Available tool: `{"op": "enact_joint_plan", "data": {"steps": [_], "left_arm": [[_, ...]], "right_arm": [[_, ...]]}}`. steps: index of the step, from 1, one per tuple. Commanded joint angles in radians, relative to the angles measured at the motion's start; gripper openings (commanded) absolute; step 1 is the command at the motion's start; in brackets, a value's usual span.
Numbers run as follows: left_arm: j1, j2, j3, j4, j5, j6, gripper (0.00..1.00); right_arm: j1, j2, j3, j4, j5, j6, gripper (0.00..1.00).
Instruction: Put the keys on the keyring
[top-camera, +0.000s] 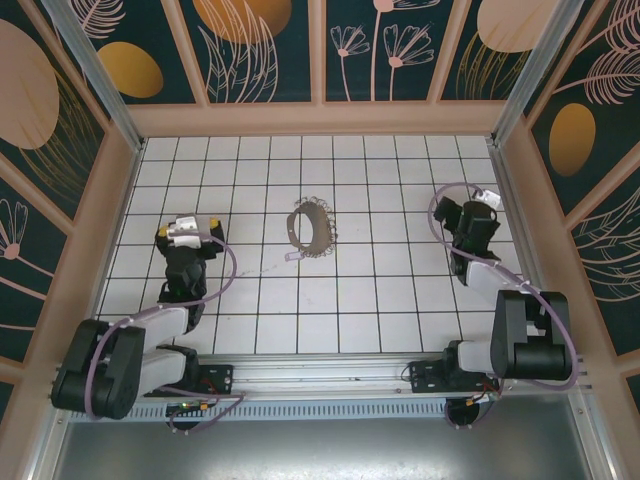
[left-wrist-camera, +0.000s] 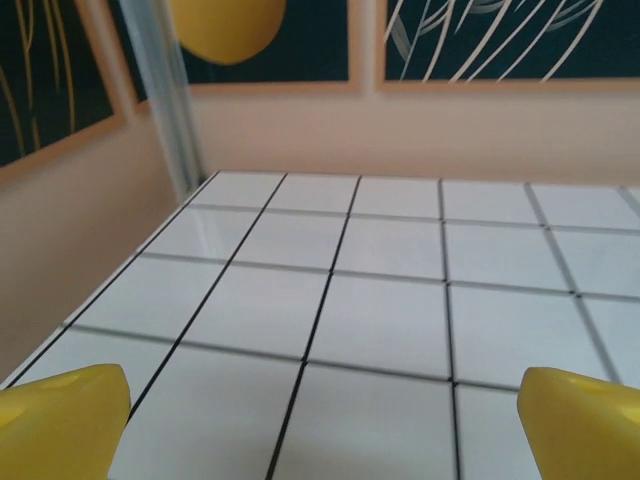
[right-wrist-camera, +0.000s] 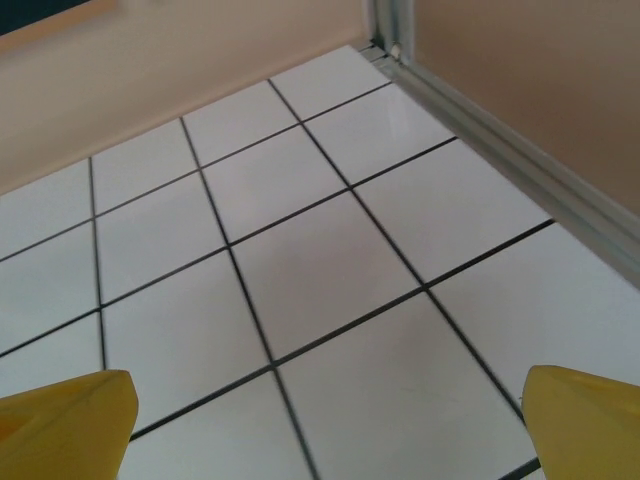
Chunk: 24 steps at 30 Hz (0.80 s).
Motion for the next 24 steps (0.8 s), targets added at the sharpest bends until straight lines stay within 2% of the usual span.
{"op": "enact_joint_plan", "data": {"steps": [1,4,8,9,10,11,12,13,15,17,21,24], "left_arm": [[0.035,0.07,-0.031,0.26,0.032,0.019,0.99],[0.071,0.16,-0.04,0.361,0.094,0.004,0.99],[0.109,0.293,-0.026,0.448,0.164,-0.014,0.99],[0.12,0.313,-0.018,0.462,0.187,-0.02,0.98],[0.131,0.301,0.002,0.405,0.215,-0.027,0.99],[0.149,0.295,0.025,0.351,0.257,-0.031,0.98],[0.155,0.305,0.043,0.328,0.278,-0.028,0.99],[0.158,0.299,0.066,0.272,0.288,-0.031,0.99],[0.18,0.307,0.084,0.251,0.321,-0.052,0.99],[0.184,0.31,0.084,0.255,0.324,-0.054,0.99],[0.183,0.306,0.079,0.258,0.297,-0.055,0.99],[0.183,0.304,0.08,0.255,0.297,-0.057,0.99]], "right_arm": [[-0.013,0.021,-0.065,0.264,0.008,-0.071,0.99],[-0.012,0.057,-0.155,0.422,-0.024,-0.1,0.99],[-0.012,0.124,-0.335,0.8,-0.07,-0.121,0.99],[-0.014,0.125,-0.336,0.795,-0.131,-0.136,0.99],[-0.013,0.149,-0.335,0.816,-0.176,-0.155,0.99],[-0.011,0.222,-0.346,0.917,-0.218,-0.179,0.99],[-0.01,0.24,-0.331,0.93,-0.254,-0.195,0.99],[-0.016,0.205,-0.279,0.755,-0.314,-0.208,0.99],[-0.037,0.217,-0.265,0.751,-0.365,-0.202,0.99],[-0.035,0.218,-0.259,0.745,-0.356,-0.201,0.99],[0.007,0.217,-0.262,0.743,-0.237,-0.21,0.99],[0.004,0.217,-0.261,0.744,-0.243,-0.206,0.99]]}}
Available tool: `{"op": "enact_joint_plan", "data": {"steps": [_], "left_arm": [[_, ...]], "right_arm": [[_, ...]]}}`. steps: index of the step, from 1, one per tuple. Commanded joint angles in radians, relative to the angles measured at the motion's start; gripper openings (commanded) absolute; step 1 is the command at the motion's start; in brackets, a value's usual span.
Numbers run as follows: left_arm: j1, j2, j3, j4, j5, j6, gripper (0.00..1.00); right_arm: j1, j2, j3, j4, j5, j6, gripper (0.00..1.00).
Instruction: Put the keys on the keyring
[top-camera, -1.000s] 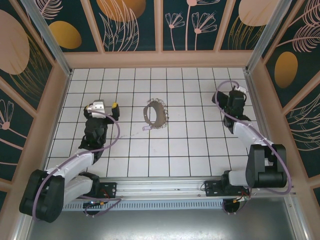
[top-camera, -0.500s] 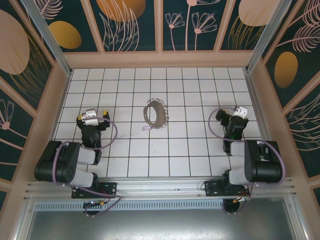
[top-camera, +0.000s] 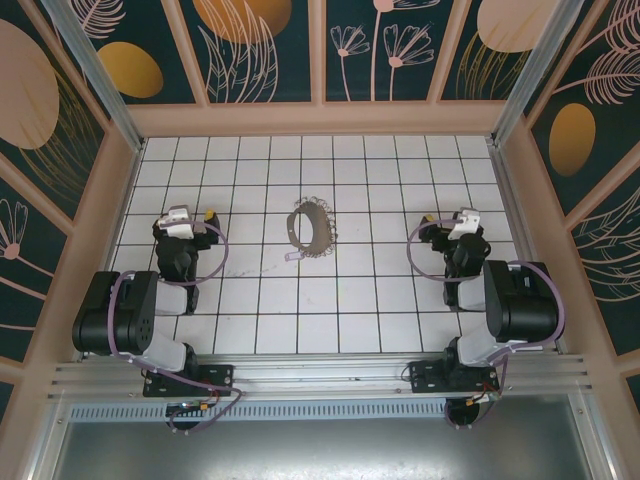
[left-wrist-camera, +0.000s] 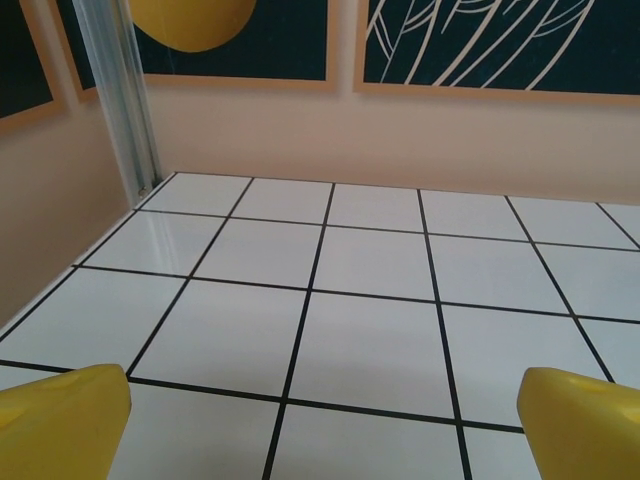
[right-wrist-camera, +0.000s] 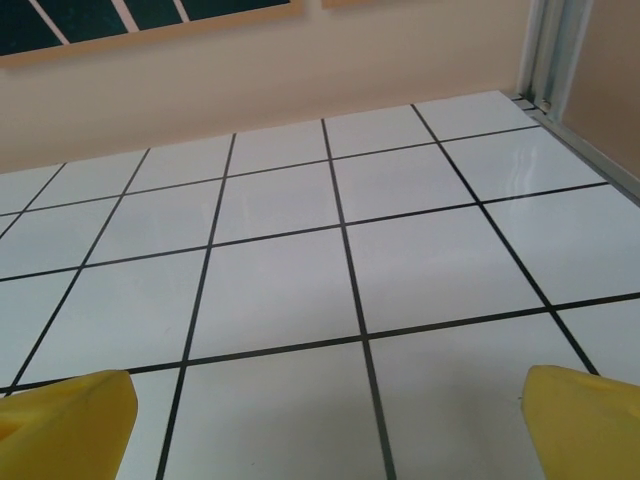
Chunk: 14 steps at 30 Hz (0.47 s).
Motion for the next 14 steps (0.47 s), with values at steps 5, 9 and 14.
{"op": "enact_joint_plan", "data": {"steps": [5,9,14], "left_arm": [[0.006,0.003,0.003,0.003,0.017,-0.018,0.98],[0.006,0.004,0.004,0.003,0.017,-0.018,0.99],[0.006,0.0,-0.002,0.009,0.017,-0.02,0.99]], "right_arm": [[0.004,-0.003,0.005,0.049,0.02,-0.017,0.99],[0.0,-0.001,0.011,0.041,0.011,-0.015,0.99],[0.0,-0.003,0.007,0.046,0.007,-0.017,0.99]]}}
